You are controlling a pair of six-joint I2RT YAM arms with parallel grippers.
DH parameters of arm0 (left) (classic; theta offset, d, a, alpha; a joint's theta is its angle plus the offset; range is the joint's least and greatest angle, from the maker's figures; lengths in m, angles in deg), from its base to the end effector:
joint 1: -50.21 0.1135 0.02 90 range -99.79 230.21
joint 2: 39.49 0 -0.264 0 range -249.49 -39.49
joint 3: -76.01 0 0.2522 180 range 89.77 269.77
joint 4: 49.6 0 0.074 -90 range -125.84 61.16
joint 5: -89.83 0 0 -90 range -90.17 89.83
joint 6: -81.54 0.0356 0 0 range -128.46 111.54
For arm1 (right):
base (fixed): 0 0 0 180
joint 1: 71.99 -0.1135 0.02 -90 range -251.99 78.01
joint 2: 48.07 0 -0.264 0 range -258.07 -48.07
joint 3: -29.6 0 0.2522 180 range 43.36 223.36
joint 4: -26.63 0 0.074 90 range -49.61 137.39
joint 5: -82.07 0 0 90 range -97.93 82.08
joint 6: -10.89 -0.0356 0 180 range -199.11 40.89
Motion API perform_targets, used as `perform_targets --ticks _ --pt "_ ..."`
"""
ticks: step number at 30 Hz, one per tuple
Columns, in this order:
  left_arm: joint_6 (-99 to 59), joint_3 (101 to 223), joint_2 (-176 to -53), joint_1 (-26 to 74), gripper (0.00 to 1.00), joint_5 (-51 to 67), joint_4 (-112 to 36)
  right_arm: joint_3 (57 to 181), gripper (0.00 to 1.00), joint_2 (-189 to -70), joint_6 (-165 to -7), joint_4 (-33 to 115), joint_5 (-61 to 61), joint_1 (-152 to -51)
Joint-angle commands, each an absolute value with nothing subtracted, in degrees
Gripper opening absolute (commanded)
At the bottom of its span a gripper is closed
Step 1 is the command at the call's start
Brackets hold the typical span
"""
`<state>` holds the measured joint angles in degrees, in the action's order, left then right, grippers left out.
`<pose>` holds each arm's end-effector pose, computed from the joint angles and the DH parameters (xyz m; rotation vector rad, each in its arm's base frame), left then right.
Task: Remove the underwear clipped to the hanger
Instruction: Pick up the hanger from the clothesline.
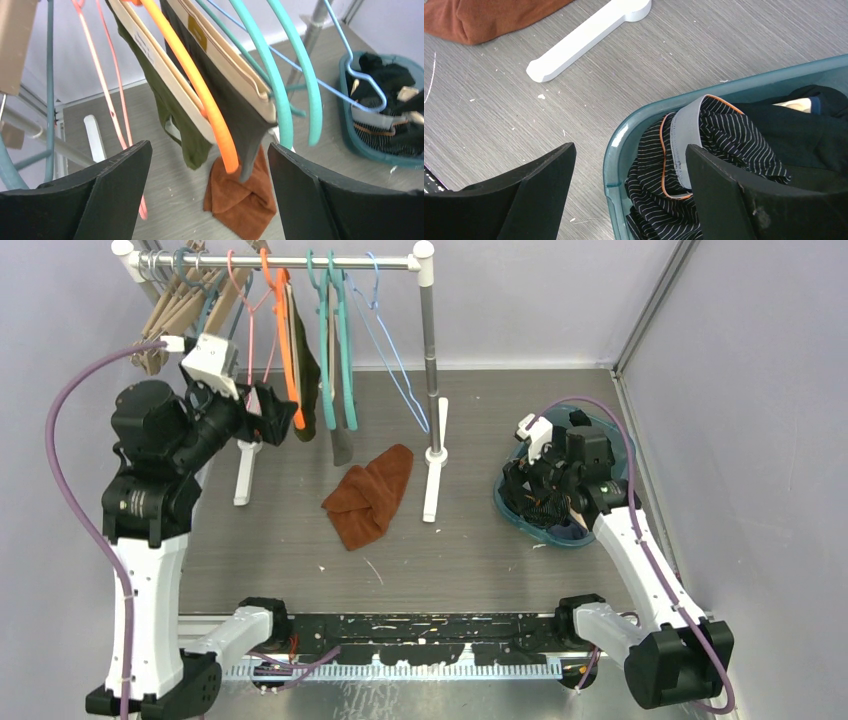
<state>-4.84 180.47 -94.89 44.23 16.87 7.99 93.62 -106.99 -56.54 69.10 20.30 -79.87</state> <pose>0.1403 -0.0252 0.5053 0.3623 1.6828 -0.2860 0.2143 0.0467 0.2981 -0.8208 1.9999 0.3994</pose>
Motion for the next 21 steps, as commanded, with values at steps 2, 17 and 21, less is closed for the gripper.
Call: perform_targets --ticks 2,17,21 --pt "-10.6 187.8 -100.3 44.4 0.84 12.6 2.6 92.2 0.87 -104.7 -55.7 64.3 22.2 -80.1" --pt "-11.8 196.8 -111.8 41.9 0.71 6.4 1.9 91.9 0.86 -106.3 -54.4 64.8 22.0 -80.1" --pt "-10.6 196.7 -113.8 41.2 0.62 4.6 2.0 91.8 0.86 -106.2 -54.4 64.9 22.1 -80.1"
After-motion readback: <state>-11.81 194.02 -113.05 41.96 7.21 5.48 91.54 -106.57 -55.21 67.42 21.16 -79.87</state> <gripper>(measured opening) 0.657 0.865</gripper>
